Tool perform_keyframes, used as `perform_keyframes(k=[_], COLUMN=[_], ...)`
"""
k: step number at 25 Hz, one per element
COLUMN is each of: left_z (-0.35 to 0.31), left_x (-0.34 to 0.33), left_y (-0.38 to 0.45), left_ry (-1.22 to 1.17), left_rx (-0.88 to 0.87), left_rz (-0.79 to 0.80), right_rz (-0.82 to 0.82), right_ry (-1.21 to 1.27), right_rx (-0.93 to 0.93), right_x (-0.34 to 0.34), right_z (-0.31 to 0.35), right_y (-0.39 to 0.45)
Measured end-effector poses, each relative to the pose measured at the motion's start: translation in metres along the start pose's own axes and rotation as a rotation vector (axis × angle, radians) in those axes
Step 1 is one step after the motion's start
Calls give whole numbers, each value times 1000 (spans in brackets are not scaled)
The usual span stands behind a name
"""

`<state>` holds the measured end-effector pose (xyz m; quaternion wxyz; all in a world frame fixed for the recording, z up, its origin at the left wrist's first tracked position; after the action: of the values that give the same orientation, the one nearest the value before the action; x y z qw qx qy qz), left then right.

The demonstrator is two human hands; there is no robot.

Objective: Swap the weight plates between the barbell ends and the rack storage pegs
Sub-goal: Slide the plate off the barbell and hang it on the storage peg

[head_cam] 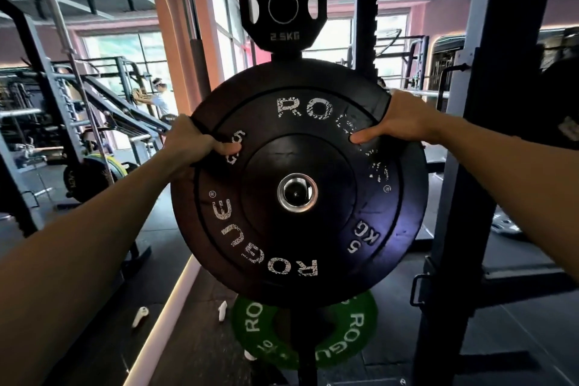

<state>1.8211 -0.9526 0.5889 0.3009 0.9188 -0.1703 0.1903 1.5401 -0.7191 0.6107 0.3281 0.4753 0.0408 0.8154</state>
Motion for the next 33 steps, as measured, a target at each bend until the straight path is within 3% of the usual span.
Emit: perform_keyframes(k=[7, 14, 26, 33], left_z=[38, 58, 104, 118], left_x=[-28, -55, -96, -98], left_y=[35, 88, 169, 178], left_ry=[-6, 52, 17, 90], left_rx=[-45, -127, -85, -69], left_rz=[-32, -114, -148, -150], right_rz=[-55, -270, -317, -347], right_ry=[8, 86, 129, 60], right_rx=[-90, -92, -51, -72], right_x=[-38, -66, -95, -101], right_z=[-56, -64, -89, -93], right_y=[62, 89, 181, 186])
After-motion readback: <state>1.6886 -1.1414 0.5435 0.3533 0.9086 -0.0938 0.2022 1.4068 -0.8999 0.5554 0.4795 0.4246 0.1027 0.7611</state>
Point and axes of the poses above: each hand's wrist, its own y-axis towards the middle knuckle, its own x-axis out of the back of the hand, z = x × y, the point moved 1 cm from there along y, towards the middle knuckle, and after that the axes turned 5 degrees about -x, right-handed, at the moved point
